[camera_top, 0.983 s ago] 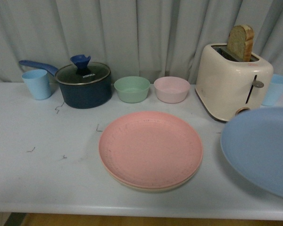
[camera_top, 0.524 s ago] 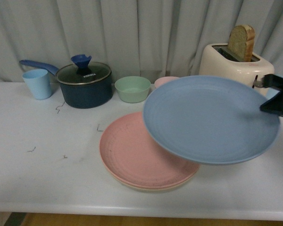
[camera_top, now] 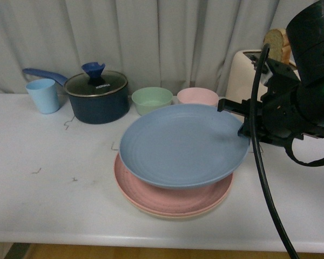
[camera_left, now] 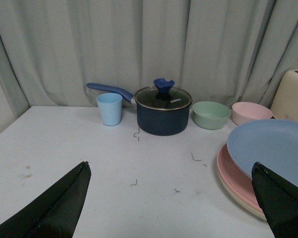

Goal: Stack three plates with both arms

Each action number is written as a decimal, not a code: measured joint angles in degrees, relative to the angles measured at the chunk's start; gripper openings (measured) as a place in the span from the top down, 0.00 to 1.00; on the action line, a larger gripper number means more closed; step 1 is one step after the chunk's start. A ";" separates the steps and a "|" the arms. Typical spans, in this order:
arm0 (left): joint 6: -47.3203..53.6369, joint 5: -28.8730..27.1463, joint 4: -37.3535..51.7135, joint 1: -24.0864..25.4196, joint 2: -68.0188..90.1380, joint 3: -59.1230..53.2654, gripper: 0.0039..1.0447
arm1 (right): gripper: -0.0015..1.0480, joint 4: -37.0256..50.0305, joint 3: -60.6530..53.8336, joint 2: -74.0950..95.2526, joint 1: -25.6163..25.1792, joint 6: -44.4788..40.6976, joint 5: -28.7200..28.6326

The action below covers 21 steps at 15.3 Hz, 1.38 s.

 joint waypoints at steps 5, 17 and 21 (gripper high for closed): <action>0.00 -0.02 0.00 0.00 0.00 0.00 0.06 | 0.97 -0.63 1.01 3.37 1.53 0.55 1.53; 0.00 0.02 0.04 0.00 0.00 0.00 0.06 | 0.33 38.03 -14.34 -4.55 3.65 -8.59 13.35; 0.00 0.00 -0.02 0.04 0.00 0.00 0.06 | 0.78 67.10 -38.34 -20.52 -2.75 -20.39 17.38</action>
